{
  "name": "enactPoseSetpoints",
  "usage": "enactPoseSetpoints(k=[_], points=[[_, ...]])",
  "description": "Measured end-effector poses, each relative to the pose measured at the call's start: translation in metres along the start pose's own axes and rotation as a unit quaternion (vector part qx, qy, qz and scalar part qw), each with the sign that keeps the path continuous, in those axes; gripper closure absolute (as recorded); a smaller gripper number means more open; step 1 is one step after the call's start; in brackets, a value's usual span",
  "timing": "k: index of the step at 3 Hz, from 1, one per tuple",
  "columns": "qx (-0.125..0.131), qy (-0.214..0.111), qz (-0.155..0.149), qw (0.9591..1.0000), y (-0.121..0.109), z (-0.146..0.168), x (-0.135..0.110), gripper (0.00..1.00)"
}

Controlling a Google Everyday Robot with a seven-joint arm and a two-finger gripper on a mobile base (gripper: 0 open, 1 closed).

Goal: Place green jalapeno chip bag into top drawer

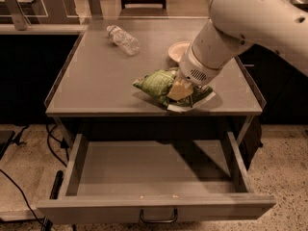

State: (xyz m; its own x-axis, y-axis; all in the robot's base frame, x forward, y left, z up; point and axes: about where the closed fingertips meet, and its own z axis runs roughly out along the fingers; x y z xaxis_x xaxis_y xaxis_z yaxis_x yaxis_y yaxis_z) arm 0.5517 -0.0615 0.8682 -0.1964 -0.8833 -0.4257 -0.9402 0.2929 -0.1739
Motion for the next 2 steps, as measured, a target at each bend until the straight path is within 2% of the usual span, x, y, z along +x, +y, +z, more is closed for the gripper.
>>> enactPoseSetpoints(k=[1,2], points=[[-0.017,-0.007,-0.010,0.9998,0.015,-0.018,0.004,1.00],[-0.053,-0.020,-0.019,0.9982,0.044,-0.033,0.013,1.00]])
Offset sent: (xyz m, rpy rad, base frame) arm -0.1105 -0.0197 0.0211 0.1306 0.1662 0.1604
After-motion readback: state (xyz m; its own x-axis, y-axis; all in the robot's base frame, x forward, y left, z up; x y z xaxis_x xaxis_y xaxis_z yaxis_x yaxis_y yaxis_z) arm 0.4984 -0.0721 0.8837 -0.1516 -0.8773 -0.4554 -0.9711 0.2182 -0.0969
